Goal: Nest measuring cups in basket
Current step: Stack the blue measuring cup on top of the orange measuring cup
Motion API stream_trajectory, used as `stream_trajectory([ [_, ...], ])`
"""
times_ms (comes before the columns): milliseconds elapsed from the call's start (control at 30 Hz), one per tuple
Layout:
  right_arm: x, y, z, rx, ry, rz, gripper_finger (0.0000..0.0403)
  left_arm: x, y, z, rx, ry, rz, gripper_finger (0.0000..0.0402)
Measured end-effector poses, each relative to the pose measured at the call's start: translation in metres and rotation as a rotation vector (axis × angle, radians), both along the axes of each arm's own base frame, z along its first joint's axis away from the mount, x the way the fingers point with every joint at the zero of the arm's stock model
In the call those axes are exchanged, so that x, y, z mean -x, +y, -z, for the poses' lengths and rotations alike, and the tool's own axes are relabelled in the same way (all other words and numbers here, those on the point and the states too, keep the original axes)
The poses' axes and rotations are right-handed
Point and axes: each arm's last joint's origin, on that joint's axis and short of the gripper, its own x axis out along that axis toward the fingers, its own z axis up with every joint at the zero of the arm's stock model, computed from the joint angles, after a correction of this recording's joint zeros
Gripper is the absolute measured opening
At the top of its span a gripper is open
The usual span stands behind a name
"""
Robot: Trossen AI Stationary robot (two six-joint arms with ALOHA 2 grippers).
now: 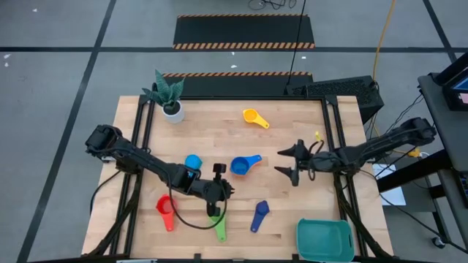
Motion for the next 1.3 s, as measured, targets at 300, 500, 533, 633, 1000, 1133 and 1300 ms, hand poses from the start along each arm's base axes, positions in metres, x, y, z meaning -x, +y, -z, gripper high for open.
stream_trajectory([
  [300, -0.028, -0.019, 0.016, 0.05, 0.08, -0.094, 0.0318, 0.005, 0.009, 0.007, -0.059, 0.106, 0.014, 0.0047],
  [500, -0.055, -0.035, 0.015, 0.078, 0.137, -0.152, 0.0318, 0.013, 0.019, 0.015, -0.084, 0.236, -0.029, 0.0047],
  [533, -0.06, -0.037, 0.016, 0.081, 0.146, -0.166, 0.0318, 0.015, 0.021, 0.016, -0.088, 0.263, -0.039, 0.0047],
  [633, -0.077, -0.044, 0.015, 0.081, 0.164, -0.211, 0.0318, 0.022, 0.024, 0.02, -0.092, 0.343, -0.076, 0.0047],
  [1000, -0.113, -0.058, 0.025, 0.09, 0.28, -0.294, 0.0357, 0.034, 0.024, 0.025, -0.101, 0.458, -0.125, 0.0046],
  [1133, -0.113, -0.06, 0.026, 0.109, 0.296, -0.308, 0.036, 0.036, 0.022, 0.025, -0.106, 0.464, -0.121, 0.0046],
  [1300, -0.11, -0.06, 0.03, 0.058, 0.33, -0.39, 0.0342, 0.036, 0.023, 0.025, -0.11, 0.474, -0.121, 0.0046],
])
